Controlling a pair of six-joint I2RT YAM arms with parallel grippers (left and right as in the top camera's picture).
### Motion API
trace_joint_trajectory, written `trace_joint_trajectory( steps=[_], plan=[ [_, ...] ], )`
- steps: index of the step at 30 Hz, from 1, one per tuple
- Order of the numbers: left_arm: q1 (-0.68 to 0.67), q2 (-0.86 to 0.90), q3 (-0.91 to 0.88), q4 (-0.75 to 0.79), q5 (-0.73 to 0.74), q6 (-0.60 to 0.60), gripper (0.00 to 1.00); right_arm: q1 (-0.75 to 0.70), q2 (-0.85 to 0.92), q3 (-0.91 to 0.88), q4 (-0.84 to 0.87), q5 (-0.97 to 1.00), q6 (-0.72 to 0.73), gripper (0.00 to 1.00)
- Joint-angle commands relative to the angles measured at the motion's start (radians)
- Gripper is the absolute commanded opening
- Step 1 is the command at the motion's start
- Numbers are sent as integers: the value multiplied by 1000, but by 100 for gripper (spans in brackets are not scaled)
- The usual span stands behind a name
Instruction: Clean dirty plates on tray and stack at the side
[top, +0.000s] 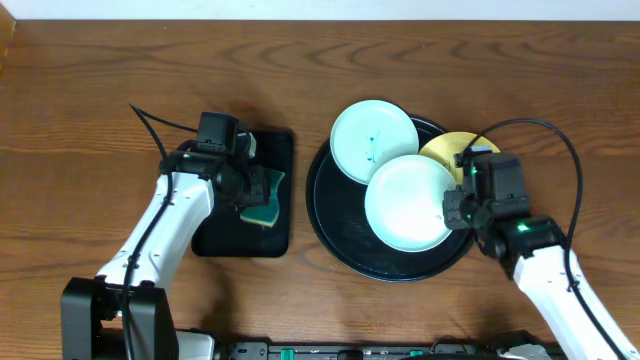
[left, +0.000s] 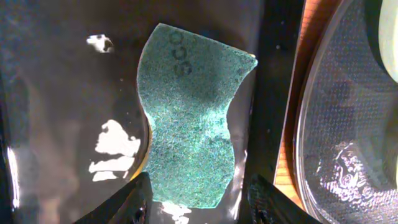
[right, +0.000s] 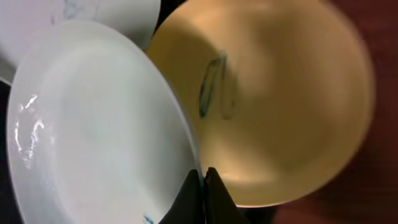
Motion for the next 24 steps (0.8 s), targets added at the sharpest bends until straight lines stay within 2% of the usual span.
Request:
trace_joint_trajectory(
  steps=[1, 6, 8, 12, 16, 19, 20, 21, 22, 23, 24],
  plan=[
    [0, 4, -14, -3, 8, -2, 52, 105, -21, 21, 13, 246, -37, 1],
    [0, 4, -14, -4, 8, -2, 52, 243, -21, 21, 59, 335, -46, 1],
    [0, 4, -14, -4, 8, -2, 52, 256, -20, 21, 51, 311, 74, 1],
    [0, 4, -14, -4, 9, -2, 51, 238, -11, 20, -34, 102, 417, 1],
    [0, 4, -14, -4, 9, -2, 52, 238, 23, 18, -157, 92, 635, 1],
    [0, 4, -14, -4, 8, -2, 52, 242, 69, 16, -204, 58, 743, 1],
    [0, 4, -14, -4, 9, -2, 52, 242, 85, 16, -204, 40, 754, 4],
    [0, 4, -14, -4, 9, -2, 52, 242, 103, 16, -197, 9, 756, 11],
    [0, 4, -14, -4, 9, -2, 52, 242, 123, 16, -180, -32, 755, 26],
    [0, 4, -14, -4, 9, -2, 52, 242, 134, 16, -173, -53, 755, 34],
    [0, 4, -14, -4, 9, -2, 51, 242, 142, 16, -174, -63, 750, 38]
  ],
)
